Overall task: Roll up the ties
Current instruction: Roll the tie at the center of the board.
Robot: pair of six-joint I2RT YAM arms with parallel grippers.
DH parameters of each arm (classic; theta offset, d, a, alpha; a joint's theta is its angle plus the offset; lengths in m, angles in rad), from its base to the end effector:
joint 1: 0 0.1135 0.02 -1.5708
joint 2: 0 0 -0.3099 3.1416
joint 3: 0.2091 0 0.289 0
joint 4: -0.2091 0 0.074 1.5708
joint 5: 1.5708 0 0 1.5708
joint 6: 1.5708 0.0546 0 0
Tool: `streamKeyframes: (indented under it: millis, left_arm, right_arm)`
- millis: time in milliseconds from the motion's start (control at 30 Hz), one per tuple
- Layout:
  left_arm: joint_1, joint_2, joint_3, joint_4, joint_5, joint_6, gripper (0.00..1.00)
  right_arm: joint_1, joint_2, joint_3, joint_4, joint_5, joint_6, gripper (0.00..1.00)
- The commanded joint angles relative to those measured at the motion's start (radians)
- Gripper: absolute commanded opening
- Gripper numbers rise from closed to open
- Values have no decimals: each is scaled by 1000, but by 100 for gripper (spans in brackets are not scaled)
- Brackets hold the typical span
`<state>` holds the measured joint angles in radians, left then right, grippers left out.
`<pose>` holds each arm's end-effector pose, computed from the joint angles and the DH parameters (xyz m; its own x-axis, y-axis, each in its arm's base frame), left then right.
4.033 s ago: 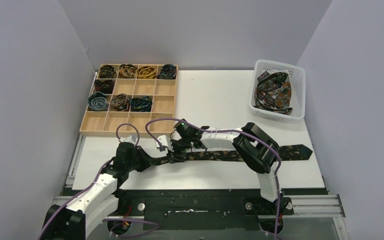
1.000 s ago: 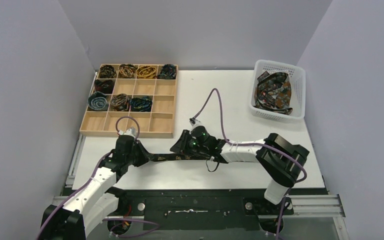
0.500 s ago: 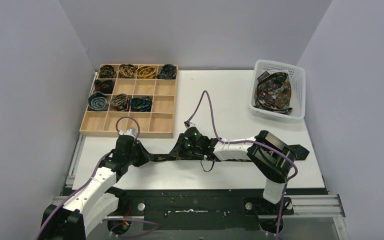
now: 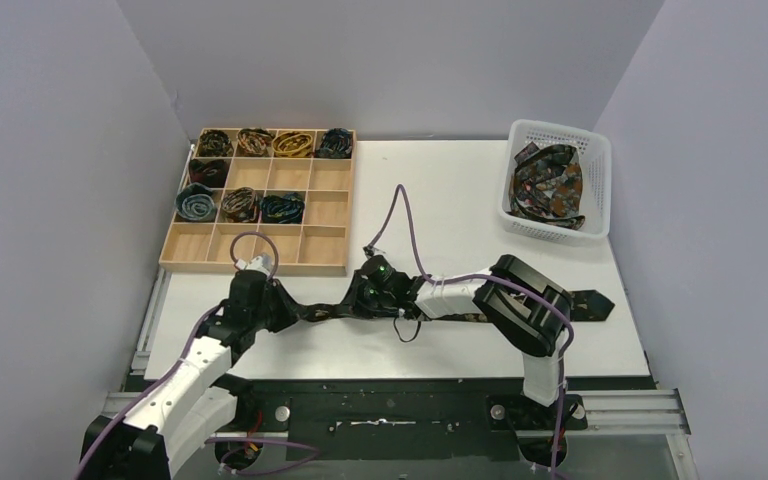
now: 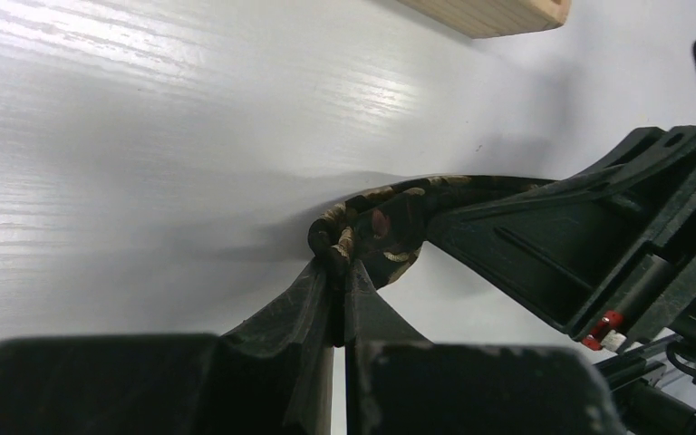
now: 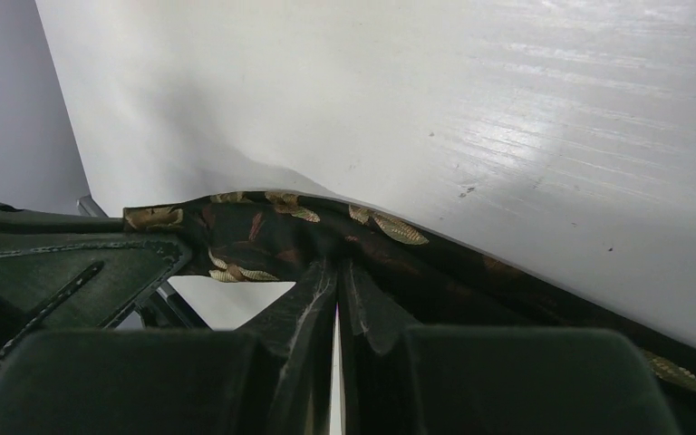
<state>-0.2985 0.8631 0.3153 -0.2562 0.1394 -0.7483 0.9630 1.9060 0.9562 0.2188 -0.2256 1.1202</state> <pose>0.1698 -0.0602 0.1607 -0.7653 -0.4695 -0.4404 -0.1873 0.8170 -0.5454 0.2355 0.3599 0.1262 -0.9719 0.1393 -0.1898 -0.0467 0.6762 0.7352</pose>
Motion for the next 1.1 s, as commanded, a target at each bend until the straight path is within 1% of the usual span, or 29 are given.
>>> streamKeyframes:
  millis: [0,133,300,400,500,633,733,900,1033,1067]
  left_arm:
    - [4,-57,65,58,38,23,0]
    - [2,-81,106,51,40,33,0]
    - [-2,-52,141,38,82,69,0]
    - [-24,-34,156,42,108,94,0]
    - [-69,-9,178,52,117,114,0]
    - [-165,39,200,82,82,117,0]
    - [-235,71,214,89,5,94,0]
    - [-251,85,212,97,-47,78,0]
    - [-251,88,221,92,-60,86,0]
    - [-251,90,223,91,-61,86,0]
  right_arm:
    - [1,35,-2,-65,44,-2,4]
    - [-4,34,-3,-78,51,1,4]
    - [-8,35,-4,-71,42,3,4]
    - [-15,32,-13,-52,35,8,4]
    - [-24,25,-17,-38,27,13,4]
    - [-39,18,-11,-13,-4,3,4]
    - [-45,-11,-13,3,-16,-11,5]
    - [-43,-123,-55,47,29,-50,8]
    - [-42,-198,-51,-80,120,-72,8]
    - [-43,-214,-62,-85,131,-73,8]
